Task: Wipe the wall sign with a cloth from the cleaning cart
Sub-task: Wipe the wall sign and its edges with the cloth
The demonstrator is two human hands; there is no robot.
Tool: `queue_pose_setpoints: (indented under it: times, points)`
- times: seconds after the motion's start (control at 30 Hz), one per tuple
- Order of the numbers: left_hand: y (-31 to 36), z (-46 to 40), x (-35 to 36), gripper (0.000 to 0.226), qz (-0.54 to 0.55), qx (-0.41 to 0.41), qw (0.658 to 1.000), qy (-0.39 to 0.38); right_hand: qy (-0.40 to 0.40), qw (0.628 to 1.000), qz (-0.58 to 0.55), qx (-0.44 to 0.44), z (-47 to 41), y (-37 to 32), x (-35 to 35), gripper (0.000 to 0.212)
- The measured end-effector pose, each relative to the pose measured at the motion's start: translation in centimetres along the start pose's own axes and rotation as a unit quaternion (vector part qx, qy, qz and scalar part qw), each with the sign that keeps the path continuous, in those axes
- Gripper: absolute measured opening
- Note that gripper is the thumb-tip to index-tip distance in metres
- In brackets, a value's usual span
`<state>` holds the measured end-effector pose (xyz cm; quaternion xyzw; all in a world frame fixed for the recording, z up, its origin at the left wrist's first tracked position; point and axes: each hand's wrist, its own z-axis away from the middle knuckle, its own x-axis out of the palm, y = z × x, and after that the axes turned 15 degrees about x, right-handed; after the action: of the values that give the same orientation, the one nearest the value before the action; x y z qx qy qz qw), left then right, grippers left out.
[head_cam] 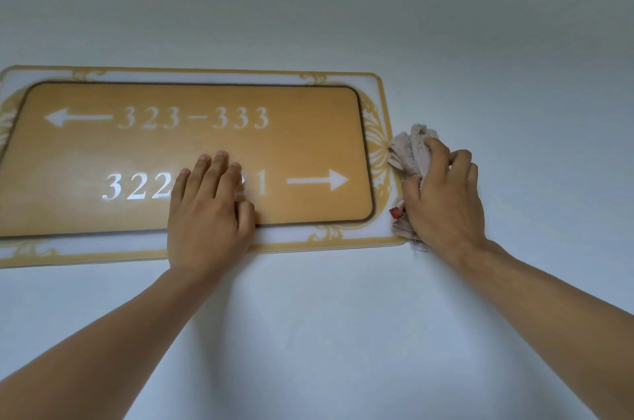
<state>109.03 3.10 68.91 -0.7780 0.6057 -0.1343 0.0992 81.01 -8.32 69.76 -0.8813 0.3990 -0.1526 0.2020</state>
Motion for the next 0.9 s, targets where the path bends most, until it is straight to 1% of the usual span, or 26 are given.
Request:
queue_pose_setpoints:
  times: [0.1,0.27,0.4,0.5,0.57,0.63,0.7,0.73,0.77,0.8,0.83,0.87,0.9]
  points:
    - [0.0,-0.1,-0.1,0.055,-0.002,0.001,1.000,-0.004,-0.005,1.000,-0.015,0.003,0.5,-0.3,-0.2,0.059]
    - [0.0,-0.1,-0.3,0.058,-0.004,0.002,1.000,-0.010,-0.034,0.998,-0.045,0.023,1.6,-1.4,-0.9,0.058]
    - [0.2,-0.3,-0.5,0.060,0.005,-0.006,1.000,-0.022,-0.067,0.997,-0.035,-0.016,2.8,-2.3,-1.9,0.058]
    - [0.4,-0.8,-1.0,0.059,0.007,-0.014,0.998,-0.061,-0.078,0.996,-0.014,-0.050,3.4,-2.8,-2.6,0.055]
    - [0.3,-1.6,-2.2,0.055,0.007,-0.012,0.996,-0.093,-0.085,0.994,0.001,-0.068,3.8,-3.2,-3.1,0.053]
    - [0.6,-2.4,-3.7,0.050,0.039,-0.037,0.991,-0.121,-0.097,0.992,0.002,-0.075,4.1,-3.9,-3.5,0.052]
    - [1.6,-2.9,-5.1,0.045,0.108,-0.072,0.982,-0.136,-0.108,0.992,-0.021,-0.061,4.6,-4.5,-3.5,0.052]
    - [2.3,-3.0,-5.8,0.044,0.175,-0.099,0.969,-0.142,-0.111,0.992,-0.035,-0.054,4.8,-4.8,-3.6,0.052]
    - [3.0,-3.2,-6.4,0.046,0.279,-0.146,0.937,-0.149,-0.113,0.991,-0.047,-0.051,5.0,-5.2,-3.7,0.052]
    - [3.5,-3.3,-7.2,0.049,0.409,-0.207,0.875,-0.155,-0.118,0.990,-0.057,-0.053,5.2,-5.8,-3.9,0.052]
    - [4.3,-3.4,-7.6,0.050,0.527,-0.265,0.791,-0.162,-0.125,0.989,-0.059,-0.059,5.5,-6.2,-4.0,0.051]
    - [4.8,-3.5,-8.1,0.051,0.596,-0.310,0.719,-0.176,-0.135,0.987,-0.062,-0.068,5.8,-6.7,-4.2,0.051]
    - [5.0,-3.5,-8.2,0.051,0.630,-0.329,0.678,-0.189,-0.145,0.984,-0.062,-0.080,6.2,-7.3,-4.4,0.051]
